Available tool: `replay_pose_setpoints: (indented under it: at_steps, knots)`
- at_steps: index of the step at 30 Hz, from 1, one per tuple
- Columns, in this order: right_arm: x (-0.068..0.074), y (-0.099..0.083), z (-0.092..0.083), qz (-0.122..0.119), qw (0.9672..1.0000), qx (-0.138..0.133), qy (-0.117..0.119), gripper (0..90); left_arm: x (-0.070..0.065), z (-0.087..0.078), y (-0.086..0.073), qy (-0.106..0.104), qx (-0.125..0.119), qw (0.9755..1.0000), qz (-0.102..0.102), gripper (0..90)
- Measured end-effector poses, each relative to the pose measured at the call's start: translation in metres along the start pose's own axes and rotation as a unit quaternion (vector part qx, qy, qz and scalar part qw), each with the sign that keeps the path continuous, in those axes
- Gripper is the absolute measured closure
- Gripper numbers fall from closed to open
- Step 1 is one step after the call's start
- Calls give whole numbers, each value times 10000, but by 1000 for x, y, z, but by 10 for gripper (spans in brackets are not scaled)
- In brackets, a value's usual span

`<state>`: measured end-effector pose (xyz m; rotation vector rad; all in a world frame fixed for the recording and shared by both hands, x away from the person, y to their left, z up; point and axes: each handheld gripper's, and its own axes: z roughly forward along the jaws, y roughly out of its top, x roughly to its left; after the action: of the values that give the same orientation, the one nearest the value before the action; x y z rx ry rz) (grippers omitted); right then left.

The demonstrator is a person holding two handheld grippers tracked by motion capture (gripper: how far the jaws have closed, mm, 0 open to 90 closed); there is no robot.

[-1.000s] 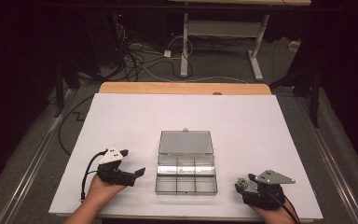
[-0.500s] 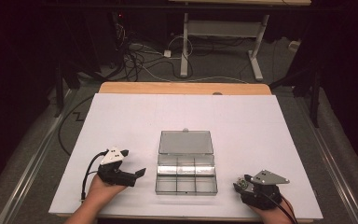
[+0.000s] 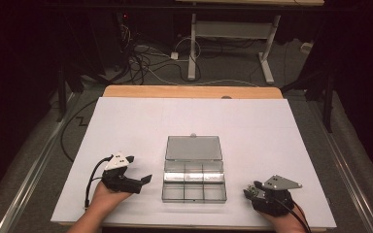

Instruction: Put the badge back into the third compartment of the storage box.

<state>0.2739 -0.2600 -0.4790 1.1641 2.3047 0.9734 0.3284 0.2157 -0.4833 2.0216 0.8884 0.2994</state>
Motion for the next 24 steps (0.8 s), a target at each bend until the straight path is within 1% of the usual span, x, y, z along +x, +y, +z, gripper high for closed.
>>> replay_pose_setpoints:
  at_steps: [8, 21, 22, 24]
  knots:
    - [0, 1, 1, 8, 10000, 13, -3, 505, -1, 1, 0, 7, 29, 10000, 56, 0]
    - [-1, 1, 1, 20, 10000, 11, -4, 526, -1, 1, 0, 0, 40, 10000, 36, 0]
    - [0, 1, 1, 68, 10000, 27, -11, 527, -1, 1, 0, -3, 44, 10000, 41, 0]
    - [-1, 1, 1, 66, 10000, 17, -10, 530, -1, 1, 0, -8, 41, 10000, 43, 0]
